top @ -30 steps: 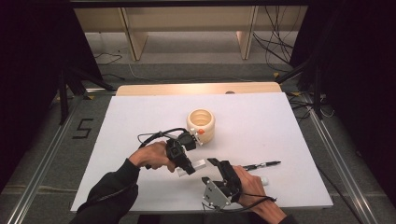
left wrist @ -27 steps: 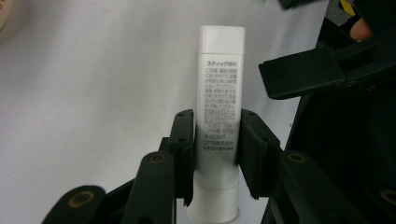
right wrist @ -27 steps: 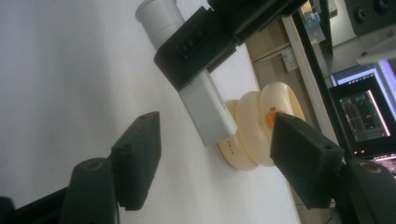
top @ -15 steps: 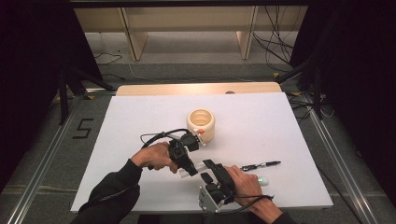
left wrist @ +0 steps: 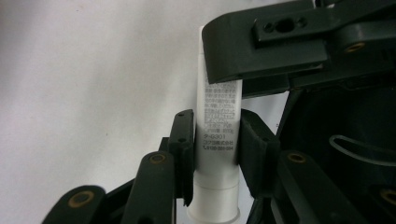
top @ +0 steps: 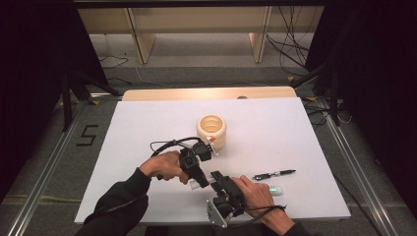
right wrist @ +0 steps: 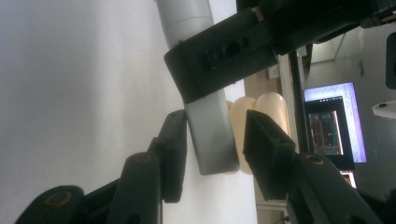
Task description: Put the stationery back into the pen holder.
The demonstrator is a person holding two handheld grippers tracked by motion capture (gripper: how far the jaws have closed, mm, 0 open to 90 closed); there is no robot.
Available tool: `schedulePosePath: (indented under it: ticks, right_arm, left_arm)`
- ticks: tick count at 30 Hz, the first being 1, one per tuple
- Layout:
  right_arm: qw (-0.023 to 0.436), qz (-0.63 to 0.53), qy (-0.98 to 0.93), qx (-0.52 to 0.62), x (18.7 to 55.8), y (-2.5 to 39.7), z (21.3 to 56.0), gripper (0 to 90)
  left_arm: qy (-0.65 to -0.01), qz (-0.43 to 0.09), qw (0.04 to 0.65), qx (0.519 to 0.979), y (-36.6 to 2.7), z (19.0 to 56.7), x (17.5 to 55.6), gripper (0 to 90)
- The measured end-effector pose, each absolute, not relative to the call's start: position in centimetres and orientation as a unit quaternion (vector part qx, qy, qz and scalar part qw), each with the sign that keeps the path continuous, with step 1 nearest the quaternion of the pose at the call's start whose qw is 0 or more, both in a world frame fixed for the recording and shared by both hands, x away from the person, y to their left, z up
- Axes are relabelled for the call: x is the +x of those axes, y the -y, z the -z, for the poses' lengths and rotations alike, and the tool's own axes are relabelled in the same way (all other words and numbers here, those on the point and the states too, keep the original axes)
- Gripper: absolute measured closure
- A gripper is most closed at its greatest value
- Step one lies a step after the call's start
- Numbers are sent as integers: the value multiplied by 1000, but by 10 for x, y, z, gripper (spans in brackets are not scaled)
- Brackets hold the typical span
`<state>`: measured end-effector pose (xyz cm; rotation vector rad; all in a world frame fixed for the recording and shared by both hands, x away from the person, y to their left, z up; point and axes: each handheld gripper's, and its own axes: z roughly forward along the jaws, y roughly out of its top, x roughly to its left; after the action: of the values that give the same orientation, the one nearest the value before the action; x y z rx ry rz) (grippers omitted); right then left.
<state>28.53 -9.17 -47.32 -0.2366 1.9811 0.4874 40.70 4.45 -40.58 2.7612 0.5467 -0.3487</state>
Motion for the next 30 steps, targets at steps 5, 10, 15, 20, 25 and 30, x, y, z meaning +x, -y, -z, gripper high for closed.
schedulePosePath:
  ticks: [5,10,15,20,25,30]
  right_arm:
    - [521,-195,-823,-111,285,90,475,642]
    - [522,-186,-824,-116,285,89,477,659]
    - [523,-179,-824,-125,285,88,479,689]
    - [520,-169,-827,-131,284,89,479,712]
    - [516,-182,-828,-126,286,91,478,716]
    - [508,-189,-833,-112,290,97,476,716]
  left_arm:
    - [-193,125,150,962,-43,406,407,683]
    - [-199,128,147,960,-42,407,407,682]
    - [-203,132,147,959,-42,407,408,682]
    - [-206,134,151,958,-43,407,409,674]
    - [-204,119,160,958,-45,402,407,530]
    - [-216,102,181,954,-53,392,406,375]
